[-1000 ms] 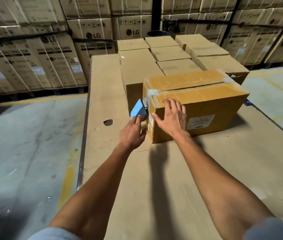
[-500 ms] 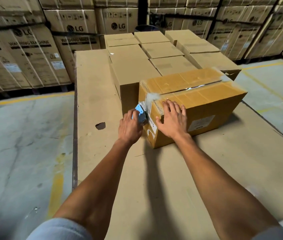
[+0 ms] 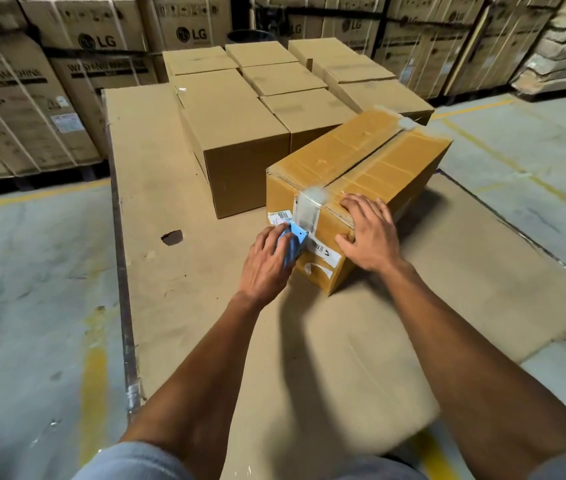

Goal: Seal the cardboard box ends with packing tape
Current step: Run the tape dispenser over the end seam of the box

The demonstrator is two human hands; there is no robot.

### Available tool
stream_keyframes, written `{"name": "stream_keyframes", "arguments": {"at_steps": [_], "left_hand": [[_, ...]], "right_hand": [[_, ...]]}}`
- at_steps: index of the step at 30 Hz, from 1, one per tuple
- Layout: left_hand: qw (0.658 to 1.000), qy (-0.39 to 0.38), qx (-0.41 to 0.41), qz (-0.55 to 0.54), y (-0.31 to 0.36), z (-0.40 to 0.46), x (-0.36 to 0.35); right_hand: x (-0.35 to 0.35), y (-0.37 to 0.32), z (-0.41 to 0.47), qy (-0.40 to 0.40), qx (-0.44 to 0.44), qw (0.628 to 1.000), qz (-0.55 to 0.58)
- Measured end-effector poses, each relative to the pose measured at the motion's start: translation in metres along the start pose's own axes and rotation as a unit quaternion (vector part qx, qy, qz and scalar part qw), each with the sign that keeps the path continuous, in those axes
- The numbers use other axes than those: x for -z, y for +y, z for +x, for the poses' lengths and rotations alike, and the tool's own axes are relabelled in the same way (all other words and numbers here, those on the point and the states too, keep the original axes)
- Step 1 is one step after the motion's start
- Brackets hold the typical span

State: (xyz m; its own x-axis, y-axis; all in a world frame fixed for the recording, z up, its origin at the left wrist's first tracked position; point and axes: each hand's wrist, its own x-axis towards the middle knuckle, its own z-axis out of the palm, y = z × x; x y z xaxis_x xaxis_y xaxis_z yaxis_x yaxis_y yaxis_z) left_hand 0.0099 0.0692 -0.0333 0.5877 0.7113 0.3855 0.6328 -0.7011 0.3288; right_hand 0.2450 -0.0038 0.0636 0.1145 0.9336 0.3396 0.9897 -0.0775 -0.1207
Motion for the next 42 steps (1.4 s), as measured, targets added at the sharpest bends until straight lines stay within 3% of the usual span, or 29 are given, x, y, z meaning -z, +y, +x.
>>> {"name": "stream_keyframes", "arguments": {"at_steps": [9, 25, 34, 42], "left_hand": [[0.999, -0.046, -0.004, -0.019, 0.009, -0.004, -0.013], [0.991, -0.065, -0.115, 0.007, -0.016, 0.018, -0.022], [0.989, -0.063, -0.127, 0.043, -0.013, 0.016, -0.014], [0.982, -0.075, -0.141, 0.103, -0.012, 0.017, -0.003]], "right_hand": [[0.011, -0.021, 0.026, 0.005, -0.030, 0.997, -0.066], [-0.011, -0.033, 0.057, -0.040, -0.006, 0.993, -0.112], [-0.007, -0.030, 0.056, -0.145, 0.018, 0.983, -0.107], [-0.007, -0.028, 0.057, -0.166, 0.017, 0.981, -0.102]]}}
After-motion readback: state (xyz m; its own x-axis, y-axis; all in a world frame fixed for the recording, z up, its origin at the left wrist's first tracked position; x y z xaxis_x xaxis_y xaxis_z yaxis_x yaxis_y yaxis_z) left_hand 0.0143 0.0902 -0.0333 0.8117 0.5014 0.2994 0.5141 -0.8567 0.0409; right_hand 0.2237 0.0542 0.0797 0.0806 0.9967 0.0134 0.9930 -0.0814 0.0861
